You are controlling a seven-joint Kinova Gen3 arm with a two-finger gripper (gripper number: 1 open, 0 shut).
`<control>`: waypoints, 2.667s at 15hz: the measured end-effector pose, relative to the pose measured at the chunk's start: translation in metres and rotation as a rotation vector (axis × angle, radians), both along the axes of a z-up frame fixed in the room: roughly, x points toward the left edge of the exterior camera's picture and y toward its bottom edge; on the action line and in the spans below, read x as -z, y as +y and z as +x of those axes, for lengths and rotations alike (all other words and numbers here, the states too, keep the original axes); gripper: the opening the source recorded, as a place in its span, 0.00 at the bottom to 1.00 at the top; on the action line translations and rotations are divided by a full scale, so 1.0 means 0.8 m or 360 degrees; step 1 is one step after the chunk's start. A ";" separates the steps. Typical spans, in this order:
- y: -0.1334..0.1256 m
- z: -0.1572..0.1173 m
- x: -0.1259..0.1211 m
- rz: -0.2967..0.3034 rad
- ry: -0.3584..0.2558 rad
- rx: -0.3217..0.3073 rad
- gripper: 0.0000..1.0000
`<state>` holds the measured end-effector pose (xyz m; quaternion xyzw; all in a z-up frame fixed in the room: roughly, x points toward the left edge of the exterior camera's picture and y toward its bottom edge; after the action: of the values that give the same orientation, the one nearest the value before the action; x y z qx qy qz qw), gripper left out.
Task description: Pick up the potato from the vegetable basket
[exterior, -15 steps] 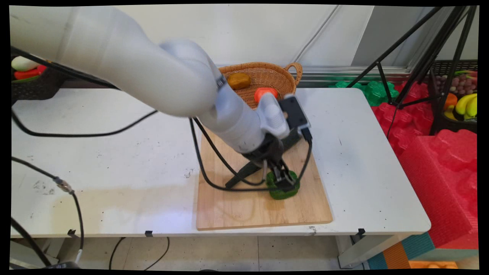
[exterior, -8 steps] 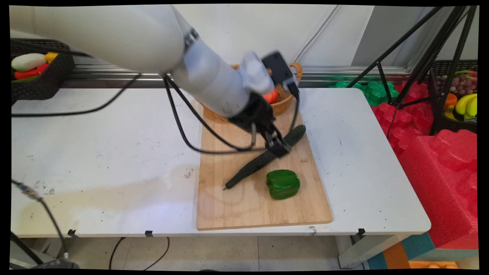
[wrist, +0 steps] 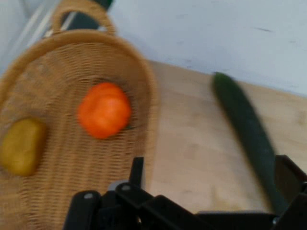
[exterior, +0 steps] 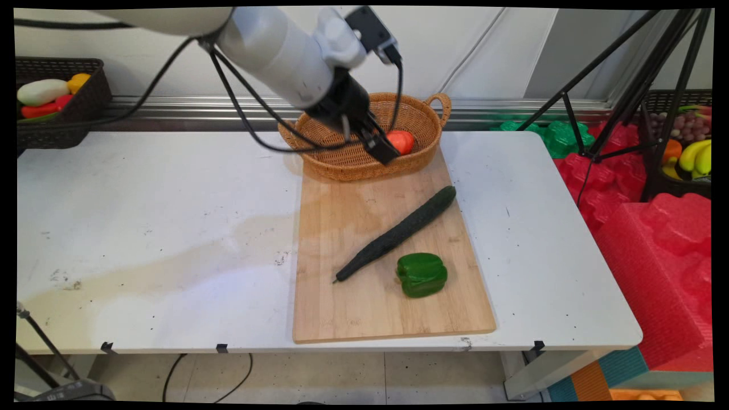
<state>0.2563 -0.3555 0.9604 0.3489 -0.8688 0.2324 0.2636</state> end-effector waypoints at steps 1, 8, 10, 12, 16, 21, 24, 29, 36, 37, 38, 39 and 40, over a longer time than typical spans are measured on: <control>-0.012 0.012 -0.002 -0.0012 -0.0009 -0.0036 1.00; -0.088 0.062 0.004 -0.0052 -0.0071 -0.0196 1.00; -0.110 0.071 0.009 -0.0057 -0.0096 -0.0223 1.00; -0.129 0.078 0.015 -0.0058 -0.0122 -0.0240 1.00; -0.166 0.089 0.031 -0.0045 -0.0187 -0.0257 1.00; -0.221 0.098 0.065 0.0001 -0.0284 -0.0248 1.00; -0.250 0.100 0.087 0.0032 -0.0338 -0.0228 1.00; -0.286 0.099 0.117 0.0070 -0.0400 -0.0199 1.00; -0.317 0.094 0.151 0.0109 -0.0454 -0.0167 1.00; -0.320 0.093 0.155 0.0113 -0.0459 -0.0165 1.00; -0.323 0.091 0.160 0.0117 -0.0464 -0.0163 1.00; -0.325 0.091 0.162 0.0117 -0.0467 -0.0165 1.00; -0.326 0.090 0.164 0.0116 -0.0469 -0.0167 1.00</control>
<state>0.3284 -0.6166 0.8292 0.3652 -0.8865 0.2629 0.1081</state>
